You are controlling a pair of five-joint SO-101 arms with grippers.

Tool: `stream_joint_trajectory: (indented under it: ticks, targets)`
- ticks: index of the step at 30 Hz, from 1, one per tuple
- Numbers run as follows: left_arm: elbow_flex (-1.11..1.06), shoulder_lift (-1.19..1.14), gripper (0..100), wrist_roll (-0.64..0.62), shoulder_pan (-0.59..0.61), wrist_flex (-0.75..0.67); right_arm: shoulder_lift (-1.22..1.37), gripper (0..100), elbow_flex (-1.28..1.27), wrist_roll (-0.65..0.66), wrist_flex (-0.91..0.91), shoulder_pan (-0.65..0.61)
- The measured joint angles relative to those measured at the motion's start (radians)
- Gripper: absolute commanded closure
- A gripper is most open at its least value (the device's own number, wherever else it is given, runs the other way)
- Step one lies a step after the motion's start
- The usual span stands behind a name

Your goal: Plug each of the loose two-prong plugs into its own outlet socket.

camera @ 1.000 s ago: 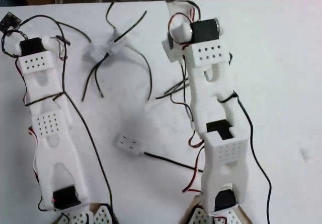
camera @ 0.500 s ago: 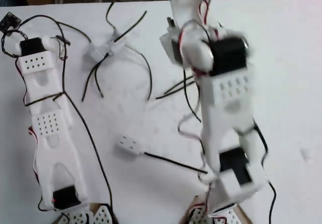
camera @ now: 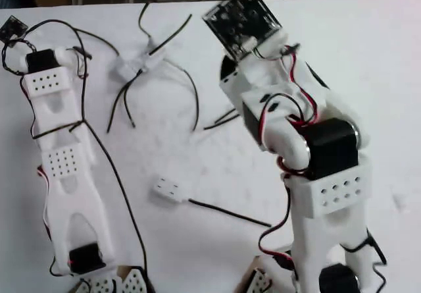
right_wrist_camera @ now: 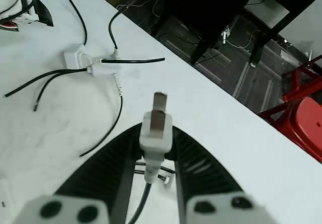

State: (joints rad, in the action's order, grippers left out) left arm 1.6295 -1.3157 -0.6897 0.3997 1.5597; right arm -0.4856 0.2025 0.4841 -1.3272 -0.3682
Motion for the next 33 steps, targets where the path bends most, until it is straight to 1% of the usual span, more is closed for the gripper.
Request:
stream_joint_trajectory:
  ticks: [4, 8, 13, 17, 20, 22, 27, 30, 33]
  targets:
    - [0.000, 0.000, 72, 0.000, 0.000, 0.000, -0.037, 98.1, -0.187, 0.084, 0.157, 0.064]
    - [0.000, 0.000, 72, 0.006, -0.009, 0.000, -0.038, 98.1, -0.299, 0.218, 0.292, 0.127]
    - [0.000, 0.000, 72, 0.080, -0.044, -0.006, -0.044, 98.1, -0.391, 0.411, 0.416, 0.127]
    - [0.000, 0.000, 72, 0.140, -0.074, -0.020, -0.052, 98.1, -0.405, 0.503, 0.486, 0.132]
    - [0.000, 0.000, 72, 0.164, -0.086, -0.020, -0.146, 98.1, -0.433, 0.529, 0.496, 0.124]
    - [0.000, 0.000, 72, 0.175, -0.091, -0.020, -0.252, 98.1, -0.474, 0.534, 0.499, 0.107]
    - [0.000, 0.000, 72, 0.173, -0.091, -0.020, -0.540, 98.1, -0.674, 0.535, 0.529, 0.103]
    - [0.000, 0.000, 72, 0.173, -0.091, -0.020, -0.663, 98.1, -0.832, 0.540, 0.617, 0.144]
    - [0.000, 0.000, 72, 0.175, -0.091, -0.020, -0.723, 98.1, -1.005, 0.539, 0.773, 0.206]
